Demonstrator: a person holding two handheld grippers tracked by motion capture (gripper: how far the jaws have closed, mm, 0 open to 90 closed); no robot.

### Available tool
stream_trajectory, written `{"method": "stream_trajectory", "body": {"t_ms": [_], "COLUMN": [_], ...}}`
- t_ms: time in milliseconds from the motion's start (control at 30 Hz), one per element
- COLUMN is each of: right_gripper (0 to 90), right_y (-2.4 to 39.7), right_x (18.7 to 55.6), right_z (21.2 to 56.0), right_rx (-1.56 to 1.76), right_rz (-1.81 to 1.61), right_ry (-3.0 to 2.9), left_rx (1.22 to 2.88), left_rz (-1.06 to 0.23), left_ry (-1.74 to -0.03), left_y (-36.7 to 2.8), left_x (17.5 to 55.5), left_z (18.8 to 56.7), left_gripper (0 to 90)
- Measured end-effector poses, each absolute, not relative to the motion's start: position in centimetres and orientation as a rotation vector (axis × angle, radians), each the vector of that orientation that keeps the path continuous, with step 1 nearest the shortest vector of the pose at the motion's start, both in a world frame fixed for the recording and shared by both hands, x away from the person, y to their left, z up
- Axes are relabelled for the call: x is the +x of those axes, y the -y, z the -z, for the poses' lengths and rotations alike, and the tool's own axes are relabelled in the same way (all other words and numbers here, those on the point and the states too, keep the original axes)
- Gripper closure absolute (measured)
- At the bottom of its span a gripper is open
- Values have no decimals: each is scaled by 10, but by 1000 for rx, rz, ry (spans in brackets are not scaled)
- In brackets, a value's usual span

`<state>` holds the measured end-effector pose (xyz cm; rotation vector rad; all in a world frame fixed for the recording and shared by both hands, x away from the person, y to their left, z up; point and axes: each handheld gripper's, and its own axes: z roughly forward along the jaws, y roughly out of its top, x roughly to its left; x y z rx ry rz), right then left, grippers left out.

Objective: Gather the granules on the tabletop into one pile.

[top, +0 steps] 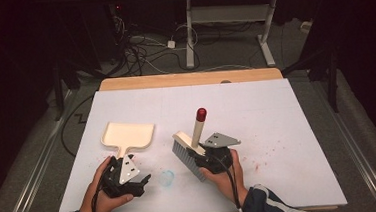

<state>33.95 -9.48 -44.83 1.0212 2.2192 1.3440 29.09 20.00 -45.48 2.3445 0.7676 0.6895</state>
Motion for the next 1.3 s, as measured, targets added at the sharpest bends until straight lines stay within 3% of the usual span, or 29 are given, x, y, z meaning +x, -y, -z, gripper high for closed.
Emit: {"method": "stream_trajectory", "body": {"t_ms": [567,867,1100,1300], "right_gripper": [668,668,668,668], "right_y": [128,154,170,174], "right_x": [342,329,321,344], "right_z": [426,405,414,430], "right_rx": [977,530,172,97], "right_rz": [-1324,-1394,-1450,-1429], "right_ry": [-2206,-2398,-2682,-2759], "left_rx": [2360,2359,2354,2352], "left_rz": [-682,-697,-701,-690], "left_ry": [-745,-752,-741,-710], "left_y": [-197,-199,-198,-195], "left_x": [291,290,290,289], "left_z": [456,455,455,454], "left_gripper": [170,170,170,170]}}
